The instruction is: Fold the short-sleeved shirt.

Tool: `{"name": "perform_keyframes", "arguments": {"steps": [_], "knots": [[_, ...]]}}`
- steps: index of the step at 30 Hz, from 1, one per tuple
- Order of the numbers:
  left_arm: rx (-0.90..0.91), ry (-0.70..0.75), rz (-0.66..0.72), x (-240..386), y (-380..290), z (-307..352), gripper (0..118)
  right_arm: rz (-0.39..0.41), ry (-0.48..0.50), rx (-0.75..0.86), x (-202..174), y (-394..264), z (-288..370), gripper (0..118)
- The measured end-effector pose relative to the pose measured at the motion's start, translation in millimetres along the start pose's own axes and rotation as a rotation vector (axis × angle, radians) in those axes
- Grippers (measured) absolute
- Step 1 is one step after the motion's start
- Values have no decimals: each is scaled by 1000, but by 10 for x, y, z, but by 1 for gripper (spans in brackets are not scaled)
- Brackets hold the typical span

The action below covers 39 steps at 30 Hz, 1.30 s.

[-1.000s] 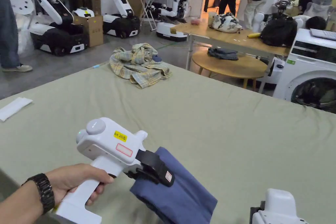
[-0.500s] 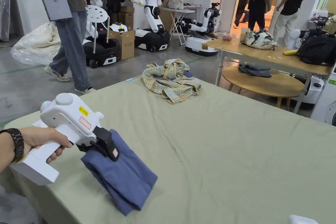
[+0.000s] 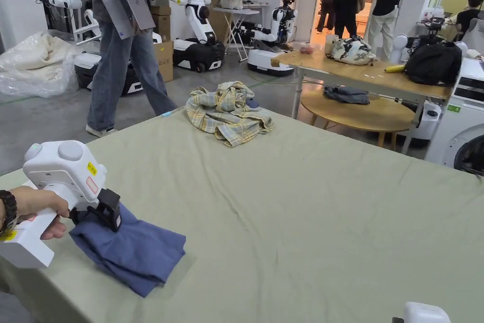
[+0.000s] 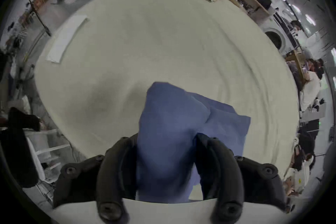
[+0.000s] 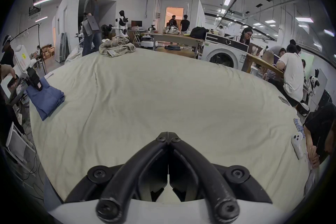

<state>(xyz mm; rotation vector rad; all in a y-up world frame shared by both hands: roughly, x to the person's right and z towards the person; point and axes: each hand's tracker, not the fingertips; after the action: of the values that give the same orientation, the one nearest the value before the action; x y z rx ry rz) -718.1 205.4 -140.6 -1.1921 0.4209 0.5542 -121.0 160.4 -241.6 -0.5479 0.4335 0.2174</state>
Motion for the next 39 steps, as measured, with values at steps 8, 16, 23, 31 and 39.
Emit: {"name": "perform_keyframes", "arguments": {"steps": [8, 16, 23, 31, 39], "knots": [[228, 175, -97, 158, 70, 582, 51, -21, -14, 18, 133, 31, 31, 0], [337, -34, -295, 1060, -450, 391, 51, -61, -52, 36, 379, 26, 94, 0], [545, -198, -386, 2112, -1141, -85, 51, -101, -120, 49, 731, -9, 173, 0], [890, -196, -451, 3241, -1783, -320, 51, -195, -204, 100, 1186, -44, 269, 0], [1019, -236, -463, 3952, -2168, -296, 38, -216, -269, 215, 1444, -41, 421, 0]]}}
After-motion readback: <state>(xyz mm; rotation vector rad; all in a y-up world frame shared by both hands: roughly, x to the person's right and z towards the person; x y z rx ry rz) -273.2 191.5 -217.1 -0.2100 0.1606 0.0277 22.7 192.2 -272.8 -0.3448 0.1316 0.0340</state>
